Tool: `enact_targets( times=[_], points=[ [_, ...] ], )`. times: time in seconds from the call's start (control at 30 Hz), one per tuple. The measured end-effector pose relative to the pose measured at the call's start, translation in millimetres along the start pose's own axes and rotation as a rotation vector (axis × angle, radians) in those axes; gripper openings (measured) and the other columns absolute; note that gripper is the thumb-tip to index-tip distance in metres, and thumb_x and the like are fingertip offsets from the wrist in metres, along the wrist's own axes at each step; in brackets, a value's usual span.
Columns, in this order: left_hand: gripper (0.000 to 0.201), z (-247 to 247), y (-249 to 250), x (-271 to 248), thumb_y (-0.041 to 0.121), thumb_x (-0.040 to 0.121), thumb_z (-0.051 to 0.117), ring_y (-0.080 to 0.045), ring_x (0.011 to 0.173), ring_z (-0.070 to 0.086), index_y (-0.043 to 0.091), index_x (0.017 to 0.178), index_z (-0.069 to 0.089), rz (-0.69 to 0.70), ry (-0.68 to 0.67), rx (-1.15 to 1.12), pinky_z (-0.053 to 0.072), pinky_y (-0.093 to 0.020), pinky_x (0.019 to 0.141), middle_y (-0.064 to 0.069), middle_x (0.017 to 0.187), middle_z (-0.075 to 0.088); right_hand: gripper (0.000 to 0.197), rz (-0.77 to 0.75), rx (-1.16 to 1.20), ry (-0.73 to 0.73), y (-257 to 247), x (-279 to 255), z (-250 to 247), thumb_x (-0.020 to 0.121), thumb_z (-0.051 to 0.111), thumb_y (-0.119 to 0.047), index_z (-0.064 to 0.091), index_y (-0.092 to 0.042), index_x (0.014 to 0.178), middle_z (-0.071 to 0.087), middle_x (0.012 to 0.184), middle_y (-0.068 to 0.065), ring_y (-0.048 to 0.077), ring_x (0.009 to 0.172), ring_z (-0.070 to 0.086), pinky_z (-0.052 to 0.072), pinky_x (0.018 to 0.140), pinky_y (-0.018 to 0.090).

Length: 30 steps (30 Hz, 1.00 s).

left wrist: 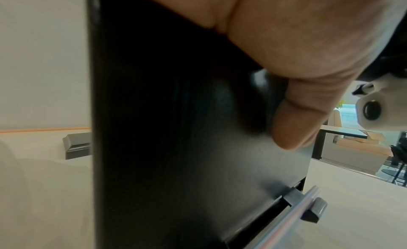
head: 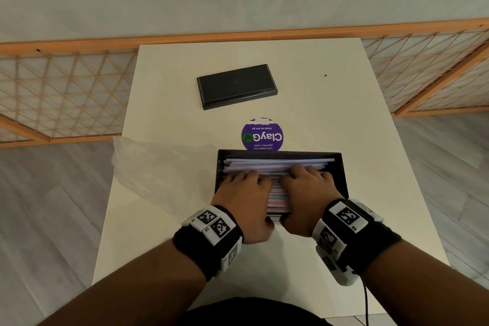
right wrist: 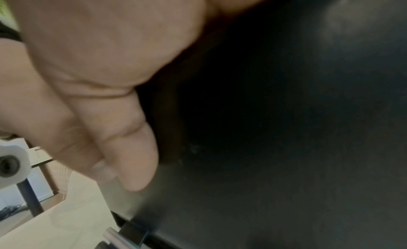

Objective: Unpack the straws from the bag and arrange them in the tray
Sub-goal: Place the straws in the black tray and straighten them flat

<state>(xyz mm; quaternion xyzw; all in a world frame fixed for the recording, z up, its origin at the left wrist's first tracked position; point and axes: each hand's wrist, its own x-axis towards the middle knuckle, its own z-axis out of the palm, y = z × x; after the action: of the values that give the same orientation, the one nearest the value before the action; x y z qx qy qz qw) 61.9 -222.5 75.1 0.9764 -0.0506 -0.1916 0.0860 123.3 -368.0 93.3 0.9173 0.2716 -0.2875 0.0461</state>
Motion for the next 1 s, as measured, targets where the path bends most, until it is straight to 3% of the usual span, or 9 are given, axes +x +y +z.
enact_targets(
  times=[0.07, 0.17, 0.3, 0.5, 0.63, 0.83, 1.0],
  points=[
    [0.076, 1, 0, 0, 0.057, 0.077, 0.064, -0.026, 0.133, 0.044, 0.023, 0.14, 0.04, 0.008, 0.015, 0.026, 0.033, -0.044, 0.116, -0.002, 0.141, 0.05, 0.073, -0.008, 0.018, 0.01, 0, 0, 0, 0.066, 0.065, -0.049, 0.043, -0.032, 0.134, 0.054, 0.132, -0.005, 0.024, 0.126, 0.05, 0.029, 0.112, 0.047],
    [0.075, 1, 2, -2, 0.058, 0.077, 0.063, -0.025, 0.131, 0.045, 0.023, 0.14, 0.04, 0.005, 0.019, 0.051, 0.033, -0.044, 0.114, -0.001, 0.139, 0.052, 0.08, -0.021, 0.041, 0.028, 0, 0, 2, 0.066, 0.064, -0.046, 0.034, -0.031, 0.14, 0.055, 0.133, -0.007, 0.022, 0.128, 0.05, 0.025, 0.115, 0.047],
    [0.063, -4, 2, -2, 0.054, 0.078, 0.065, -0.026, 0.118, 0.055, 0.023, 0.13, 0.047, -0.006, -0.021, 0.015, 0.04, -0.043, 0.108, -0.003, 0.13, 0.045, 0.065, -0.004, 0.019, -0.011, 1, 0, 1, 0.066, 0.062, -0.047, 0.048, -0.029, 0.127, 0.055, 0.128, -0.007, 0.023, 0.124, 0.05, 0.029, 0.11, 0.047],
    [0.065, -13, 14, 5, 0.051, 0.079, 0.068, -0.025, 0.124, 0.049, 0.021, 0.131, 0.045, 0.036, -0.029, 0.01, 0.042, -0.045, 0.106, -0.001, 0.132, 0.053, 0.054, -0.092, 0.006, -0.054, -6, 5, -4, 0.068, 0.067, -0.04, 0.053, -0.03, 0.12, 0.061, 0.117, -0.008, 0.023, 0.114, 0.058, 0.036, 0.107, 0.044],
    [0.06, -12, 6, 3, 0.047, 0.082, 0.066, -0.026, 0.122, 0.054, 0.021, 0.131, 0.046, -0.004, -0.063, 0.034, 0.043, -0.043, 0.104, -0.002, 0.131, 0.054, 0.069, -0.069, 0.008, 0.019, -2, 1, 0, 0.066, 0.067, -0.041, 0.046, -0.03, 0.131, 0.06, 0.126, -0.005, 0.024, 0.12, 0.056, 0.038, 0.11, 0.042],
    [0.058, -7, -1, -2, 0.051, 0.081, 0.061, -0.027, 0.116, 0.055, 0.019, 0.128, 0.05, -0.033, -0.066, 0.069, 0.045, -0.042, 0.102, -0.004, 0.127, 0.052, 0.066, -0.006, 0.025, 0.03, 4, -1, 3, 0.066, 0.064, -0.052, 0.047, -0.029, 0.126, 0.061, 0.122, -0.005, 0.024, 0.117, 0.057, 0.04, 0.108, 0.042],
    [0.058, -7, 0, -3, 0.053, 0.08, 0.06, -0.025, 0.117, 0.054, 0.02, 0.127, 0.052, -0.038, -0.044, 0.071, 0.043, -0.042, 0.101, -0.003, 0.127, 0.05, 0.063, 0.003, 0.025, 0.032, 4, 0, 8, 0.066, 0.061, -0.053, 0.051, -0.029, 0.124, 0.058, 0.124, -0.006, 0.022, 0.121, 0.052, 0.031, 0.113, 0.044]
  ],
)
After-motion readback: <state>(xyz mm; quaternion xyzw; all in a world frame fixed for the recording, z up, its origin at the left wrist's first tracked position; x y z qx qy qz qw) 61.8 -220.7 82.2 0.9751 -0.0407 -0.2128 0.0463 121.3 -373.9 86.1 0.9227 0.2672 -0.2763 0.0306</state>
